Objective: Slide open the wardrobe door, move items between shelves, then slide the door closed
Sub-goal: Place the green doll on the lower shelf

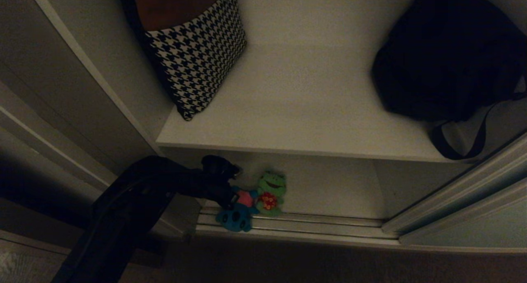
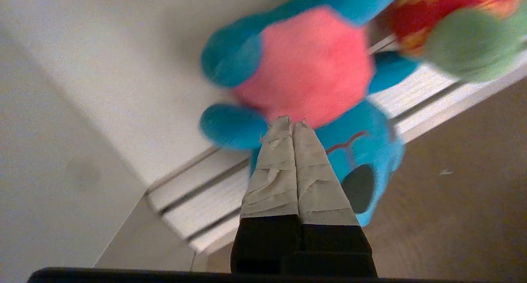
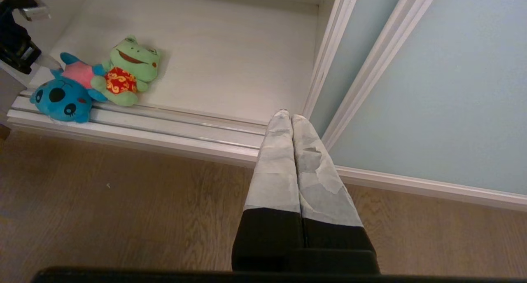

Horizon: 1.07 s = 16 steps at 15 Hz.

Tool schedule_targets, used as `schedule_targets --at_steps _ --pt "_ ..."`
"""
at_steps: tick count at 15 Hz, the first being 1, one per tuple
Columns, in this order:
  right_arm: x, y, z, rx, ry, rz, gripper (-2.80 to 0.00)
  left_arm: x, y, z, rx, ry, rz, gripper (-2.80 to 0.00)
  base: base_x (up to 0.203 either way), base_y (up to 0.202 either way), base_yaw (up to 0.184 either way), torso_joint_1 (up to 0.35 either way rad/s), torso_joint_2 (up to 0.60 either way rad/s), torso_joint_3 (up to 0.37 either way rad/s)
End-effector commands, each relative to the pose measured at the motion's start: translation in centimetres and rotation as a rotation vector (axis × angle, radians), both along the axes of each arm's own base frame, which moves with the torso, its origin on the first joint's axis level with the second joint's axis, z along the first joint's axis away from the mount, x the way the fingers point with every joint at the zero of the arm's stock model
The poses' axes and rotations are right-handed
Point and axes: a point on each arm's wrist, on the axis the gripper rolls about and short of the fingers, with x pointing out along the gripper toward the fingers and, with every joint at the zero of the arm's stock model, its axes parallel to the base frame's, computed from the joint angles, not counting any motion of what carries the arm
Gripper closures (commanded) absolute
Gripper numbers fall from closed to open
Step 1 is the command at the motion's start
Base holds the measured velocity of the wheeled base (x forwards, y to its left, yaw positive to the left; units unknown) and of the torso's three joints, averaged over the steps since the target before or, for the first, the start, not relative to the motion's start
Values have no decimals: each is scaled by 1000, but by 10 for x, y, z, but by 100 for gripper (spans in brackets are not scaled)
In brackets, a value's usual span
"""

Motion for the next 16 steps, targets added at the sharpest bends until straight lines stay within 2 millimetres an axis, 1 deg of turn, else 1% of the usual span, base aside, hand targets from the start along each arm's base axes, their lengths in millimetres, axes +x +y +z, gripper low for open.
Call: schedule_targets --at_steps 1,2,5,8,11,13,15,16 --pt "0 0 0 -1 -1 1 0 -1 -1 -1 -11 -3 -16 -280 0 0 0 0 0 0" --pt "0 0 0 -1 -1 0 0 -2 -2 -2 -10 -4 -23 -280 0 0 0 0 0 0" --pt "0 0 0 -1 -1 0 0 -10 0 -7 83 7 -121 -280 0 0 0 0 0 0" --pt "0 0 0 -1 0 1 0 -11 1 -8 121 20 -116 -280 0 0 0 0 0 0" --pt "0 0 0 -1 0 1 0 -19 5 -8 239 140 -161 -280 0 0 0 0 0 0" --pt "0 0 0 -1 -1 0 0 -22 3 -9 244 194 -157 -280 0 0 0 0 0 0" --pt "0 0 0 0 1 0 0 -28 -3 -8 245 259 -166 -280 0 0 0 0 0 0" --pt "0 0 0 -1 1 0 0 -29 -7 -9 243 259 -173 -280 0 0 0 0 0 0"
